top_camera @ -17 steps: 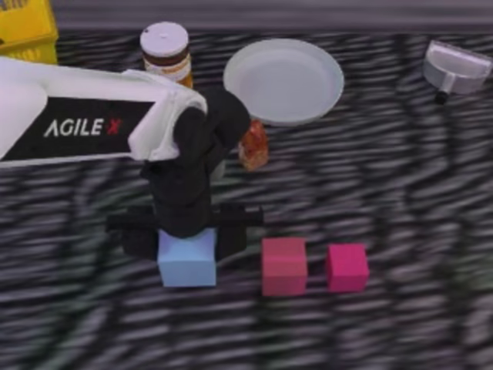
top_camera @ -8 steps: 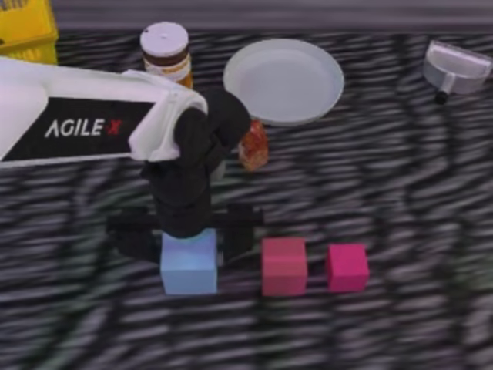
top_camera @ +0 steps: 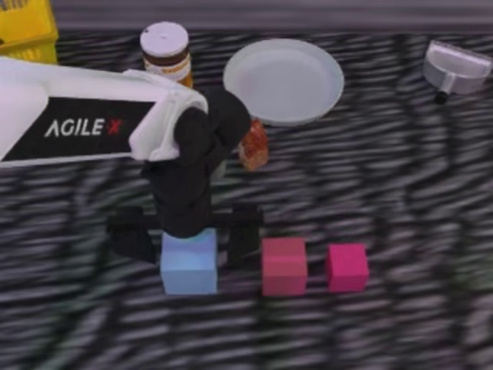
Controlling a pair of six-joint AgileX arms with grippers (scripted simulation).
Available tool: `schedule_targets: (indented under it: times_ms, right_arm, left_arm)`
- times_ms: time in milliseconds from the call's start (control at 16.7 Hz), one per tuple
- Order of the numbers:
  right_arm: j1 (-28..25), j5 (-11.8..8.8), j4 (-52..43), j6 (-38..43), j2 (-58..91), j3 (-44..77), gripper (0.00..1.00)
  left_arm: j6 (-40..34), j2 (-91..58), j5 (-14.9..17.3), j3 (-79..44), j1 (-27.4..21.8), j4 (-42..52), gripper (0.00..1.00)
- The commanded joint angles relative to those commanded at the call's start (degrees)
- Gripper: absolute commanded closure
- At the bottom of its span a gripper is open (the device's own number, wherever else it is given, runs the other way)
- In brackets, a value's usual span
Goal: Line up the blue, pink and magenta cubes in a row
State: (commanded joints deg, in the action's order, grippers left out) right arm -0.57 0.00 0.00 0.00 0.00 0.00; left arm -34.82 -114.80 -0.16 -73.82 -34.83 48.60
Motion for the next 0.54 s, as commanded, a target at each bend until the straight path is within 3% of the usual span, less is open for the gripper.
schedule_targets:
  times_ms: [540]
  right_arm:
    - [0.0,0.0,0.0,0.0,0.0,0.0,0.0]
  left_arm:
    - [-0.2,5.3,0.0,-9.1,1.0,14.4,0.0]
